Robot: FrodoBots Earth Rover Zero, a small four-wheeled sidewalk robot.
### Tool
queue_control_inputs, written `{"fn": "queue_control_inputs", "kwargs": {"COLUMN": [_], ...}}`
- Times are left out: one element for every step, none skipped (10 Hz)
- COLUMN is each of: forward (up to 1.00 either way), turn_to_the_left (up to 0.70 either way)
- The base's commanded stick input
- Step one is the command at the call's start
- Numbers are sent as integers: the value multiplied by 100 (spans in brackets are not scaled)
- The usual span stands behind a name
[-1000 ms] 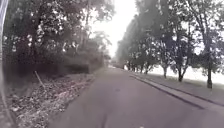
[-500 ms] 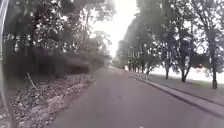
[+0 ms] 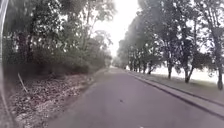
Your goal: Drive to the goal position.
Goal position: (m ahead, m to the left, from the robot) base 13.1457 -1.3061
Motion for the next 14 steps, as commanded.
{"fn": "queue_control_inputs", "kwargs": {"forward": [70, 70, 70, 70, 70, 70, 70, 70, 70, 70, 70, 70, 70, 70], "turn_to_the_left": [1, 1, 1, 1, 1, 1, 1, 1, 1, 1, 1, 1, 1, 1]}}
